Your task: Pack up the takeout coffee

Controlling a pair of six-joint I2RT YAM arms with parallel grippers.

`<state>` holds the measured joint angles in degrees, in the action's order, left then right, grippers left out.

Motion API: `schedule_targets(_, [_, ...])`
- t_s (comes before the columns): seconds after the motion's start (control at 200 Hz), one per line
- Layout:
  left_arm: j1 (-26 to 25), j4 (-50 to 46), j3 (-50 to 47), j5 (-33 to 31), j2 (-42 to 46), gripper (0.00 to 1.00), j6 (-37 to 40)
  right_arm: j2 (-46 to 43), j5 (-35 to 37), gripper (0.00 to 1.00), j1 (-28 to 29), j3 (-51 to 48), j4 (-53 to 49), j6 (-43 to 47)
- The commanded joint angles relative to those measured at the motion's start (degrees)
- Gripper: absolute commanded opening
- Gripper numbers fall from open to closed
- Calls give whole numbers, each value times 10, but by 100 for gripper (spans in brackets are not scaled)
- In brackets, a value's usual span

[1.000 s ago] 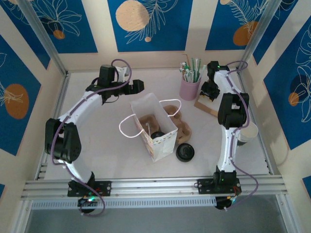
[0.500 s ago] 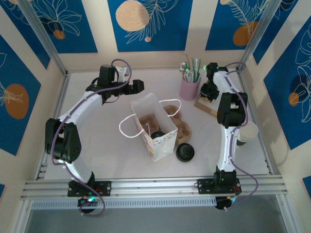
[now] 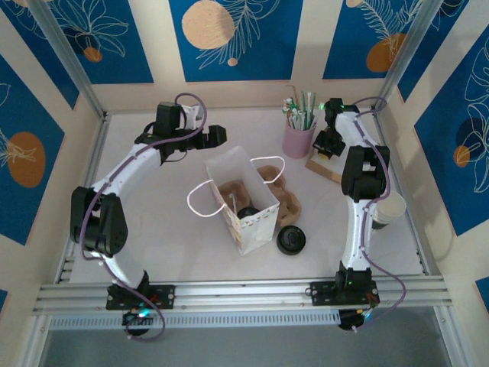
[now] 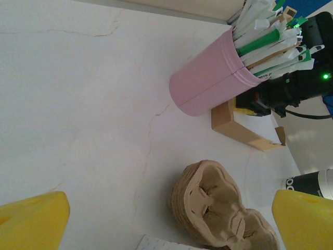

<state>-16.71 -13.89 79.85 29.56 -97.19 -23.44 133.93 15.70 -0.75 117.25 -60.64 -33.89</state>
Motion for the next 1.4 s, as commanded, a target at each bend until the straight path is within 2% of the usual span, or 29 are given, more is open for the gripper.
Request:
schedule_targets(0.0, [6,3,-7,5,29,100,2,-66,7,0,4,-2,9,4])
schedule_targets(0.705, [-2,-5,-16,3,86,100,-6,-242,26,0,8,-64,47,21])
schedule_targets(1.0, [-7,-14,-17,-1,107,100,-7,-323,2,0,8,-96,76,32])
schedule_targets(1.17, [-10,-20,-20,-3,115,100,-5,-311,-1,0,-3,-110,72,36])
schedule_targets(1.305, [-10,-25,-23,-4,118,100,-4,-288,-59,0,-5,-127,72,46])
schedule_targets(1.395, [-11,-27,-24,-5,119,100,-1,-266,-61,0,6,-130,47,58])
